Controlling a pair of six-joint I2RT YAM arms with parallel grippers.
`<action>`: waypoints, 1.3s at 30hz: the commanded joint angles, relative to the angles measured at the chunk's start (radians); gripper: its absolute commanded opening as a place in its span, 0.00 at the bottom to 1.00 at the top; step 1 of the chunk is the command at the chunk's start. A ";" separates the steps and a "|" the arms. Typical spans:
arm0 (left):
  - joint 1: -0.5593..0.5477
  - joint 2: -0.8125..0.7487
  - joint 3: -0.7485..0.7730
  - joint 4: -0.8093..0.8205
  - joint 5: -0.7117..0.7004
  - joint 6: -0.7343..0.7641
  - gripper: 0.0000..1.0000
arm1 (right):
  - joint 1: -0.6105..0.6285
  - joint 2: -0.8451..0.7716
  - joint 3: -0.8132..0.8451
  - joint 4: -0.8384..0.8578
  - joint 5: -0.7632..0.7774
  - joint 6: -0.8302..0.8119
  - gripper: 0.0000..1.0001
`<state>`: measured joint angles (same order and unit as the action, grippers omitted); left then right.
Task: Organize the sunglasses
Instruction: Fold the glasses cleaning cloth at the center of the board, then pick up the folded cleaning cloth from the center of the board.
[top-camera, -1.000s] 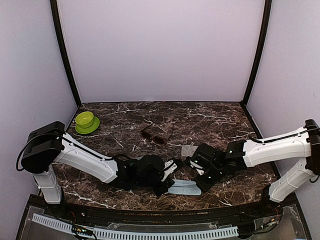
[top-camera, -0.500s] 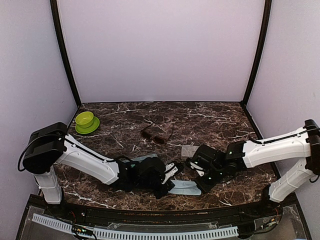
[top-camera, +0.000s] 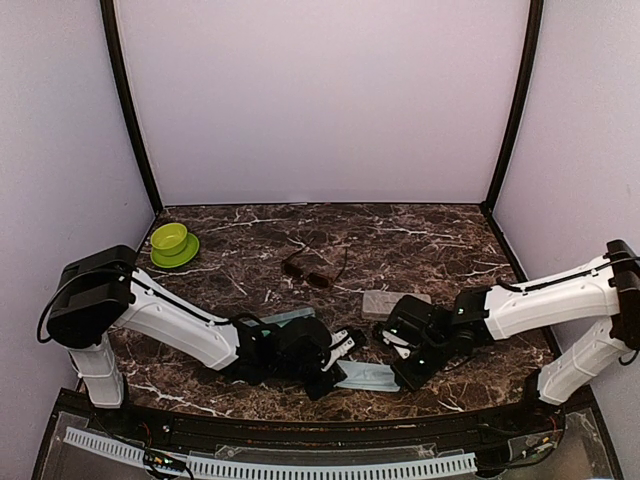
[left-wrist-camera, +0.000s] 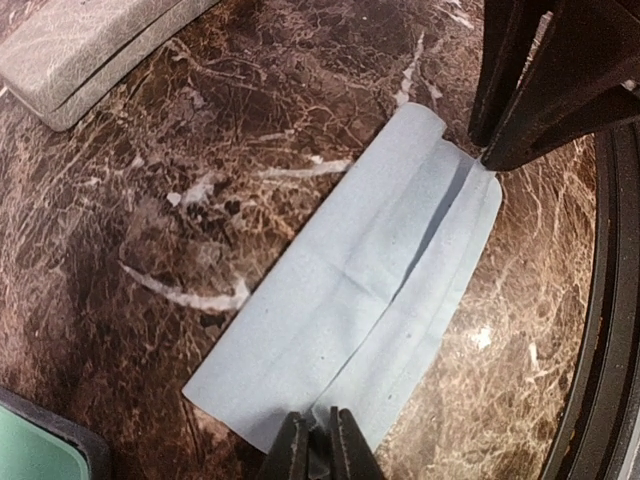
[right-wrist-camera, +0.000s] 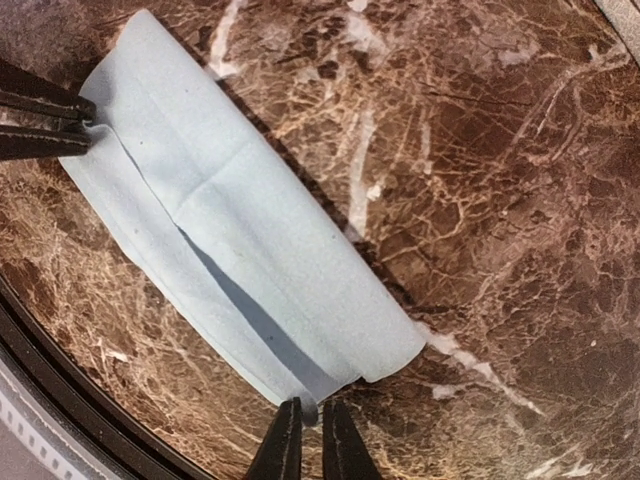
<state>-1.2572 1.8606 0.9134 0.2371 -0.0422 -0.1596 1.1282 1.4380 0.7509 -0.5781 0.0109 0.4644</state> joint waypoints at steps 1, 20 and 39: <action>-0.008 -0.004 0.012 -0.038 0.002 -0.010 0.13 | 0.016 -0.002 -0.012 0.022 -0.027 0.011 0.11; -0.029 -0.120 -0.022 -0.058 -0.006 -0.029 0.31 | 0.039 -0.116 -0.035 0.050 0.024 0.100 0.18; 0.115 -0.091 0.067 -0.127 0.227 -0.061 0.56 | -0.166 -0.152 -0.107 0.176 -0.023 0.086 0.31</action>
<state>-1.1793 1.7401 0.9310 0.1616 0.0978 -0.2127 0.9741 1.2648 0.6609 -0.4706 0.0185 0.5598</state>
